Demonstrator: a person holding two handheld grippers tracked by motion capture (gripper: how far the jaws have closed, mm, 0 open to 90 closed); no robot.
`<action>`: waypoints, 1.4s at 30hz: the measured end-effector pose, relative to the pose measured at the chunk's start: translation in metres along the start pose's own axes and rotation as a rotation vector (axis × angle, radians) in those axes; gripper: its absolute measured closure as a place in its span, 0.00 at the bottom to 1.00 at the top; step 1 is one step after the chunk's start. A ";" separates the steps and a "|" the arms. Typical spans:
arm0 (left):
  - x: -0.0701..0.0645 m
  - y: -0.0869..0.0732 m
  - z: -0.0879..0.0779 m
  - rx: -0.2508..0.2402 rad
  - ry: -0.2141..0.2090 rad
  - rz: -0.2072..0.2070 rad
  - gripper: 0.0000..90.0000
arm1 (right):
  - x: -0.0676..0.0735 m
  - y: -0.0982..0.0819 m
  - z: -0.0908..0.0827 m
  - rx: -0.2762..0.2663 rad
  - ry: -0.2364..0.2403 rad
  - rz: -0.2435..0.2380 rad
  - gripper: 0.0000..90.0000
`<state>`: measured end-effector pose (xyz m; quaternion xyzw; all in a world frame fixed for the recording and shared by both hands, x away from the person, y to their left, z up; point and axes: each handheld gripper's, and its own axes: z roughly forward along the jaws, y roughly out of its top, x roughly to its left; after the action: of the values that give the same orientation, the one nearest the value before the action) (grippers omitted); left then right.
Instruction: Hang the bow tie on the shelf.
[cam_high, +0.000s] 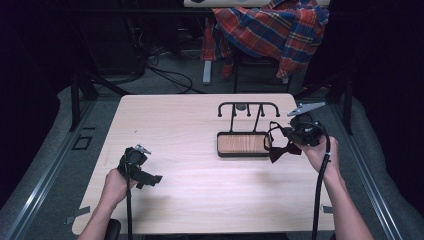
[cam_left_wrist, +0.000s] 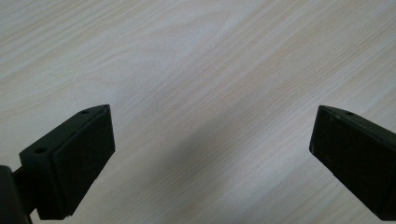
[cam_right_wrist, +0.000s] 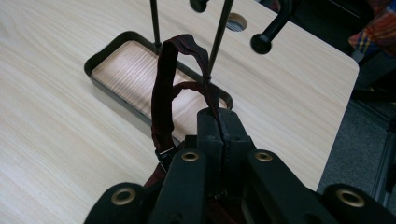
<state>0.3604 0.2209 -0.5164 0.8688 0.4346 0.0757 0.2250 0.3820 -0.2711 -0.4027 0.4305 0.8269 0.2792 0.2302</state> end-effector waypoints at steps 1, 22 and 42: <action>0.000 0.000 0.000 0.000 0.000 0.001 0.00 | -0.001 0.001 0.000 -0.005 -0.005 0.000 0.99; 0.000 0.000 0.000 0.001 -0.001 0.002 0.00 | -0.015 0.013 0.005 -0.042 -0.011 0.051 0.99; 0.001 -0.001 0.001 0.003 0.002 -0.004 0.00 | -0.028 0.031 0.018 -0.069 -0.055 0.066 0.99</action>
<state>0.3607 0.2221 -0.5178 0.8683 0.4367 0.0754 0.2231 0.4261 -0.2753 -0.3916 0.4567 0.7956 0.3029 0.2580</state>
